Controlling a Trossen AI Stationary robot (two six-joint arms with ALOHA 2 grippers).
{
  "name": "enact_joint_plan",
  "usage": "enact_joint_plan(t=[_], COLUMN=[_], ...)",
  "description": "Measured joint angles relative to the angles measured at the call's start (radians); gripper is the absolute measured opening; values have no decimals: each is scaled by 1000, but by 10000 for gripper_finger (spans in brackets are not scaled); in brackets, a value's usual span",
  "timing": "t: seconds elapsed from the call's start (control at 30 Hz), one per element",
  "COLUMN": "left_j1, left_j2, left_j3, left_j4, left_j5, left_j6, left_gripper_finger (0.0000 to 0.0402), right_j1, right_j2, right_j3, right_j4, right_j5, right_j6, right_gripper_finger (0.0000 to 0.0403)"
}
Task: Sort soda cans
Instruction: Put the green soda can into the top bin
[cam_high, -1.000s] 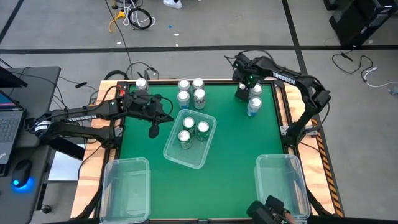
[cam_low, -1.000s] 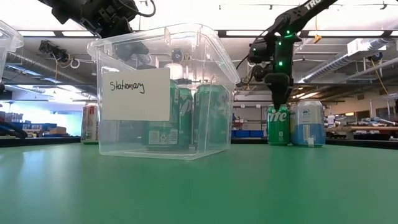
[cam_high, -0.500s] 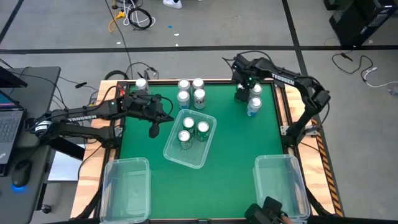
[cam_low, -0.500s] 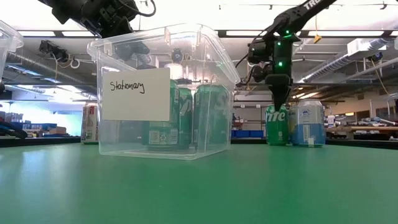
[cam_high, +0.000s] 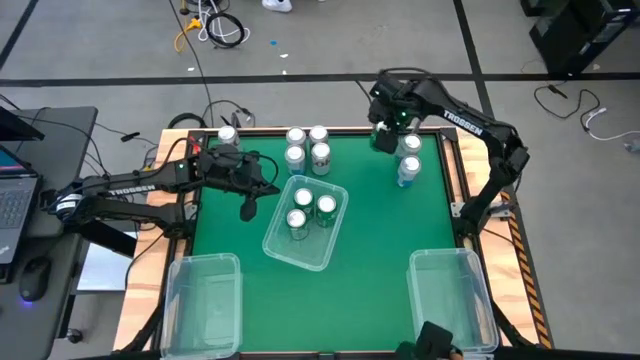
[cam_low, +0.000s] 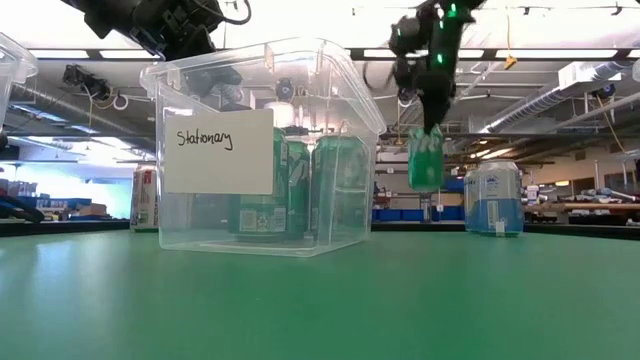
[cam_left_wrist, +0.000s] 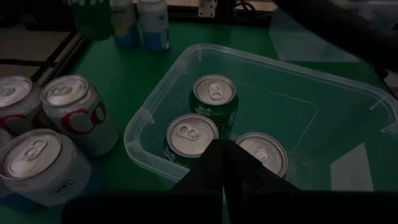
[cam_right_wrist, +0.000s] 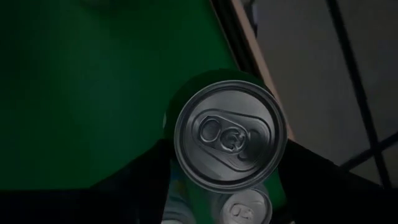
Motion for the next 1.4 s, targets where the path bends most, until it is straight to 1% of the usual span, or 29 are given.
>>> enact_joint_plan(t=[0.17, 0.33, 0.57, 0.73, 0.83, 1.0, 1.07, 1.17, 1.4], left_j1=[10, 33, 47, 47, 46, 46, 46, 46, 46], left_j2=[0, 0, 0, 0, 0, 0, 0, 0, 0], left_j3=[0, 0, 0, 0, 0, 0, 0, 0, 0], left_j4=[0, 0, 0, -2, -2, -4, -4, -7, -27], left_j5=[0, 0, 0, 0, 0, 0, 0, 0, 0], left_j6=[-4, -12, -12, -19, -20, -23, -25, -28, -31], left_gripper_finger=[1, 1, 1, 1, 1, 1, 1, 1, 1], right_j1=[126, 290, 510, 631, 680, 723, 729, 729, 727], right_j2=[0, -1, -1, 8, 43, 132, 156, 192, 261], right_j3=[158, 260, 285, 286, 287, 285, 285, 286, 285], right_j4=[-67, -92, -74, 36, 71, 60, 55, 47, 22], right_j5=[5, 12, 13, 12, -11, -20, -24, -56, -67], right_j6=[76, 163, 293, 348, 359, 358, 357, 356, 346], right_gripper_finger=[249, 249, 249, 248, 248, 248, 248, 248, 248])
